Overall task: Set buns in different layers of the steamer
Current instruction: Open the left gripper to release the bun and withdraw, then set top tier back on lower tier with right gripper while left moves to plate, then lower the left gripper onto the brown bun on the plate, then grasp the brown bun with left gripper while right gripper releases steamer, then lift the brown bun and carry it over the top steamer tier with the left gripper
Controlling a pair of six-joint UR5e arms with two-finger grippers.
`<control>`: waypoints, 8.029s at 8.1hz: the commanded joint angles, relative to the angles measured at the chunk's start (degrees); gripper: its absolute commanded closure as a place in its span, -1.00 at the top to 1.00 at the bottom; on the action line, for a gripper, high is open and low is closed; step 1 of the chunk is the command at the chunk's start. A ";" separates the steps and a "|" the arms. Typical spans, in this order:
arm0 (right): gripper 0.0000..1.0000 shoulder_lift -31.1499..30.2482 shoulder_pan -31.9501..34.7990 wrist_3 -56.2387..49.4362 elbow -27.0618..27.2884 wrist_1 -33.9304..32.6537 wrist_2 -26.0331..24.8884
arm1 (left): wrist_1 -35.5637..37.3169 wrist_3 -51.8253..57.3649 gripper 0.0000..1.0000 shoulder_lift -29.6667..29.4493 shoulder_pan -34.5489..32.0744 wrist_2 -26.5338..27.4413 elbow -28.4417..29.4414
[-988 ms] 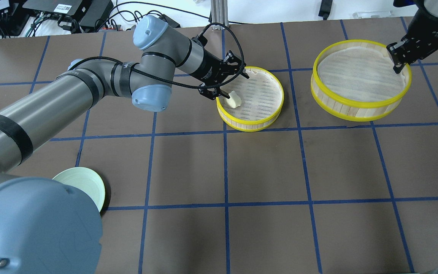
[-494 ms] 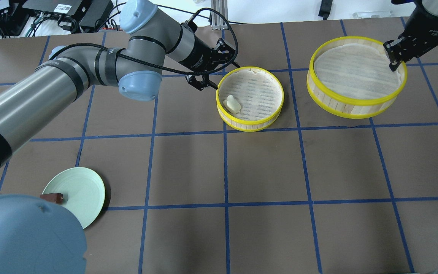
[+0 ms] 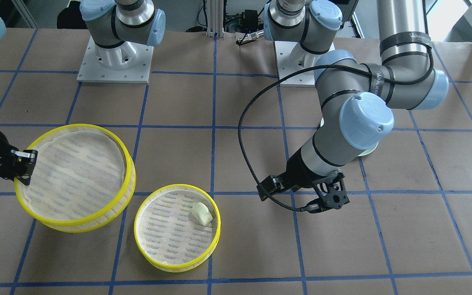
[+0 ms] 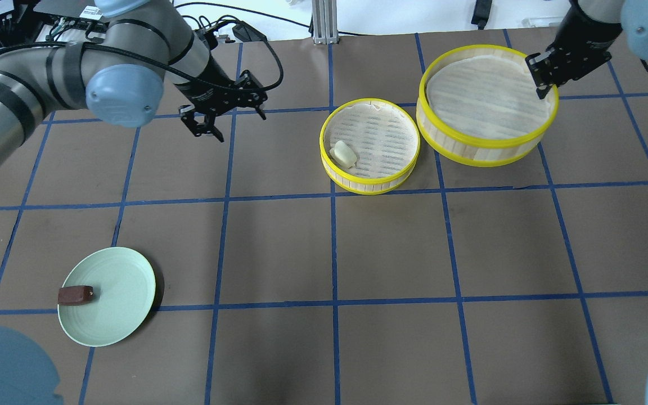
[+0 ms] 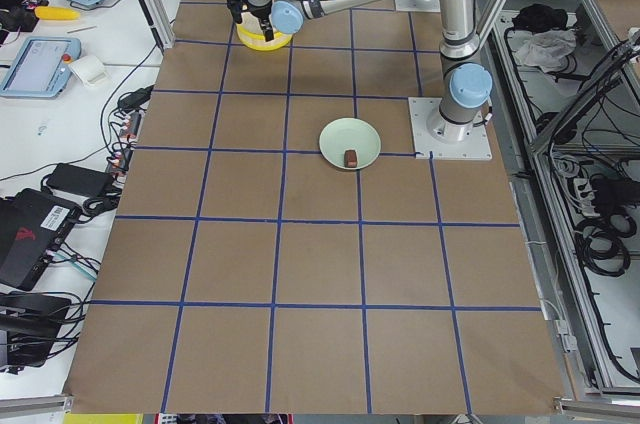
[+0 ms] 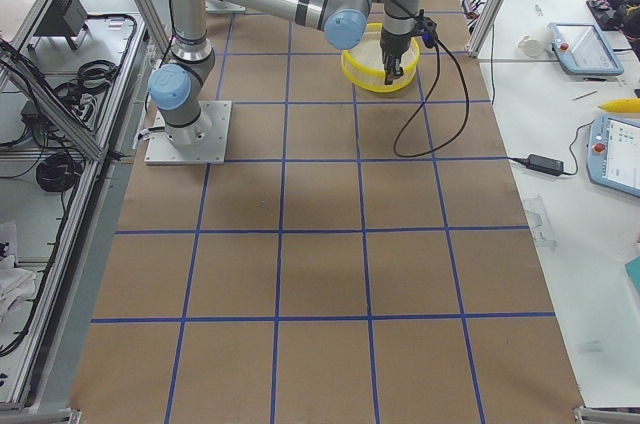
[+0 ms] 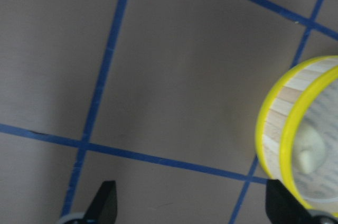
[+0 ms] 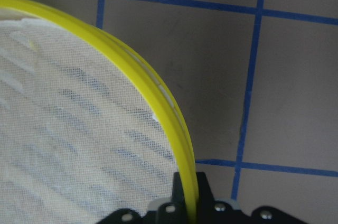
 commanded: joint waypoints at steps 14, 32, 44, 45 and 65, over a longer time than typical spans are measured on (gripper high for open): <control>-1.00 12.99 16.17 21.60 4.70 -20.87 2.80 | -17.50 28.82 0.99 2.33 27.96 31.55 -18.46; 1.00 6.24 15.12 21.25 -1.18 -4.12 0.95 | -19.43 29.00 0.99 -3.65 28.67 35.59 -18.72; 1.00 -5.91 10.19 12.28 -0.23 7.60 0.25 | -20.39 29.87 -1.00 -4.88 31.48 30.50 -16.71; 1.00 -5.65 10.20 12.28 0.13 9.09 0.68 | -20.49 29.88 -1.00 -4.62 31.48 30.50 -16.70; 1.00 -6.61 7.38 4.46 1.10 11.03 4.38 | 28.03 -23.91 0.27 -6.90 -10.26 -22.15 -1.58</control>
